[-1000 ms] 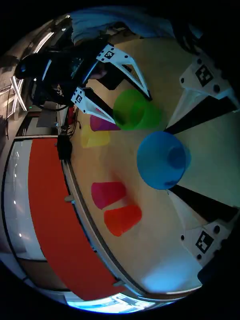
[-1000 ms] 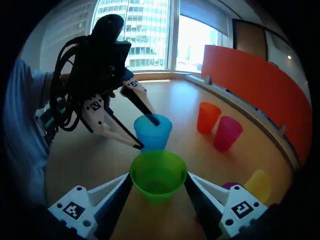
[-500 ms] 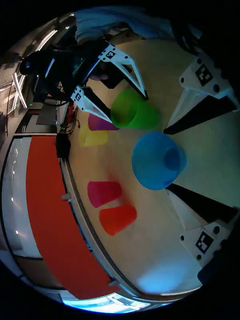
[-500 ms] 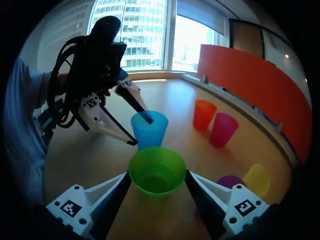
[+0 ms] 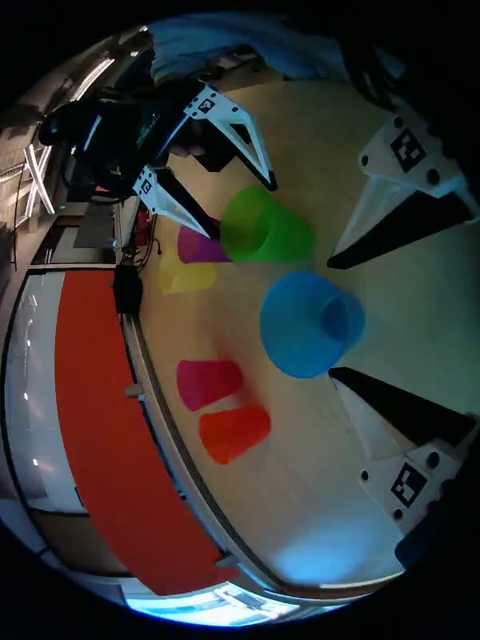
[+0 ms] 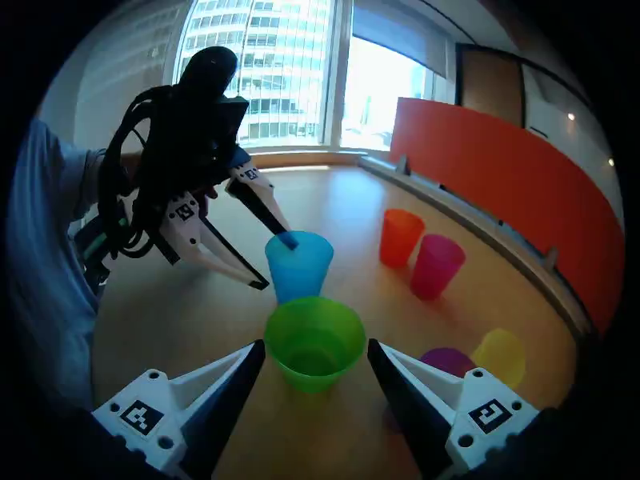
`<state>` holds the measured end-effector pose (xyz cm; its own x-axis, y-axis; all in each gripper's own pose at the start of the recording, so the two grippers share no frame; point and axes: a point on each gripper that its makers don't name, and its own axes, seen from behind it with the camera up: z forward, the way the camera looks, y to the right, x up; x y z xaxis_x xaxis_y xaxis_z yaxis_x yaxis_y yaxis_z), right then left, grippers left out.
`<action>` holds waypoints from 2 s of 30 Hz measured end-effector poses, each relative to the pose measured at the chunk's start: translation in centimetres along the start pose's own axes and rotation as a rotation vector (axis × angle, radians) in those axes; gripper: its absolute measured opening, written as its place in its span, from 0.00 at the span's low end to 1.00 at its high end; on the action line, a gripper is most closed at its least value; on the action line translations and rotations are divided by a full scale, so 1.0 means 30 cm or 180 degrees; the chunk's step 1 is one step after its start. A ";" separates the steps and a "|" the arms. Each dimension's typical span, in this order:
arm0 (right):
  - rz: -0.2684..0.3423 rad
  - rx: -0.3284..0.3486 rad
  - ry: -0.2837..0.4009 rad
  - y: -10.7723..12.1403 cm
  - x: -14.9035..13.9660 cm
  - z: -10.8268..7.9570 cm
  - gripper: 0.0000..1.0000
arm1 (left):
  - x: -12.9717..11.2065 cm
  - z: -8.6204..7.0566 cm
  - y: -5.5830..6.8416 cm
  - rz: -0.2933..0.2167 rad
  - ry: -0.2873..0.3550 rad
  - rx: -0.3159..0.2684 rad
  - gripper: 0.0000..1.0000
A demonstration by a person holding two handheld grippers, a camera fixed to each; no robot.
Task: Pour water
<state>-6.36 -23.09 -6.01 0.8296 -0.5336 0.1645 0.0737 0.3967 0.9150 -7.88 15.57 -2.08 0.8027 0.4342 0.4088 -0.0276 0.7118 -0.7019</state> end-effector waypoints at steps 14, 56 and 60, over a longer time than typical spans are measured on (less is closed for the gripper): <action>0.0059 -0.0093 0.0220 -0.004 0.058 -0.088 1.00 | 0.018 -0.070 -0.009 -0.0083 0.0109 0.0112 0.91; 0.0448 -0.1025 0.1169 0.167 0.258 -0.249 1.00 | 0.217 -0.263 -0.217 -0.0397 0.1099 0.1028 0.91; 0.0491 -0.1208 0.1254 0.210 0.268 -0.275 1.00 | 0.239 -0.286 -0.238 -0.0392 0.1183 0.1148 0.91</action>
<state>5.34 -18.72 -1.96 0.9850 -0.1581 0.0695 0.0686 0.7274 0.6828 3.19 8.88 0.87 0.9681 0.1571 0.1953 -0.0704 0.9182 -0.3898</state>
